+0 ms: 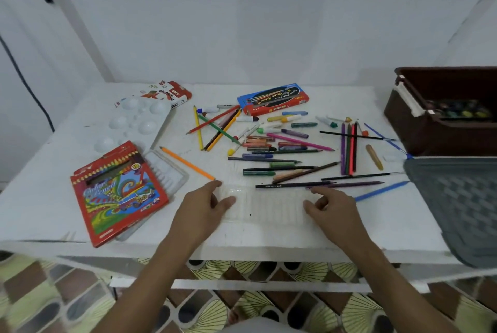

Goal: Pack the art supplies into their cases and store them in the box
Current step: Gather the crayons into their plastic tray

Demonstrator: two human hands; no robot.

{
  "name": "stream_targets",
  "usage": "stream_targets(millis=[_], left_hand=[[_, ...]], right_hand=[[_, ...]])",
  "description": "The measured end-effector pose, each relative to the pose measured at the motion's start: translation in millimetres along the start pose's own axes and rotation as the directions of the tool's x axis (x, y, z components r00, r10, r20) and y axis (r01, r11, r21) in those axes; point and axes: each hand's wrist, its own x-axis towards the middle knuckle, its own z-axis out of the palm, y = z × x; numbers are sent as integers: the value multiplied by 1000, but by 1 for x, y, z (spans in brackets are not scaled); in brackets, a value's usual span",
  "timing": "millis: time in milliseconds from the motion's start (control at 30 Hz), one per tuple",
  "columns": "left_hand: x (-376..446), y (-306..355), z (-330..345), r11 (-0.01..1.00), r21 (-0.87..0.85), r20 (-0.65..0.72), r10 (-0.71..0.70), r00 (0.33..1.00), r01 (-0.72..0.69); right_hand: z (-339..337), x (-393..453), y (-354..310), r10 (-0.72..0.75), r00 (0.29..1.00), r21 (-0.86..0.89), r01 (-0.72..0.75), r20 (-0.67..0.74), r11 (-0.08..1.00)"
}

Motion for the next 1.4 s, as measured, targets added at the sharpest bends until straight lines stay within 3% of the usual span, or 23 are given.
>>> stream_targets(millis=[400, 533, 700, 967, 1133, 1300, 1400], left_hand=[[30, 9, -13, 997, 59, -52, 49, 997, -46], [70, 12, -22, 993, 110, -72, 44, 996, -35], [112, 17, -19, 980, 194, 30, 35, 999, -41], [130, 16, -10, 994, 97, 135, -53, 989, 40], [132, 17, -12, 997, 70, 151, -39, 988, 29], [132, 14, -21, 999, 24, 107, -44, 993, 42], [132, 10, -32, 990, -118, 71, -75, 995, 83]], right_hand=[[-1, 29, -15, -152, 985, -142, 139, -87, 980], [2, 61, -44, -297, 954, -133, 298, 28, 945], [28, 115, -85, -450, 878, -106, 470, 165, 877], [71, 177, -103, -420, 840, -220, 507, 343, 834], [83, 195, -103, -376, 796, -358, 565, 475, 744], [87, 201, -105, -404, 776, -431, 614, 485, 661], [82, 202, -107, -397, 782, -434, 605, 480, 667]])
